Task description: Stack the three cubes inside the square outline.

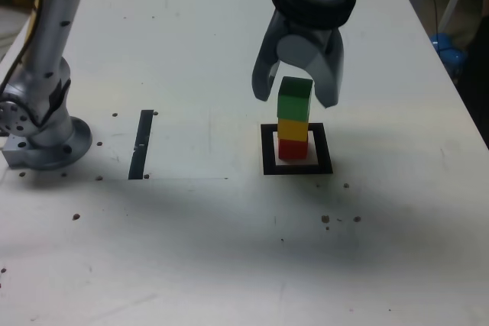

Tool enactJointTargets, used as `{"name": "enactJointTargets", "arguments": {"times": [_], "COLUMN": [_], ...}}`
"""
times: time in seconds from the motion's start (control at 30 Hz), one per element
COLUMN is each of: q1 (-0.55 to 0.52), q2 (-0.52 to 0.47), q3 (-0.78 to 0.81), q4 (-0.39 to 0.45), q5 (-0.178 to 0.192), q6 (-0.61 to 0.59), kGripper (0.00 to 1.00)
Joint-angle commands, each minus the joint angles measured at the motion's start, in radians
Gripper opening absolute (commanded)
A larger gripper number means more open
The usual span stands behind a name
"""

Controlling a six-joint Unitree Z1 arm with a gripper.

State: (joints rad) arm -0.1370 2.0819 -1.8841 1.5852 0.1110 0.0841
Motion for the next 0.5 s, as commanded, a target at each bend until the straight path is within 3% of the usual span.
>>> {"name": "enactJointTargets", "arguments": {"times": [0.0,0.23,0.47], "q1": [-0.001,-0.001,-0.001], "q2": [-0.044,-0.183,-0.275], "q3": [0.017,0.128,0.284], "q4": [0.009,0.008,-0.009], "q5": [0.015,0.054,0.053], "q6": [-0.014,-0.077,-0.118], "kGripper": [1.00,1.00,0.99]}}
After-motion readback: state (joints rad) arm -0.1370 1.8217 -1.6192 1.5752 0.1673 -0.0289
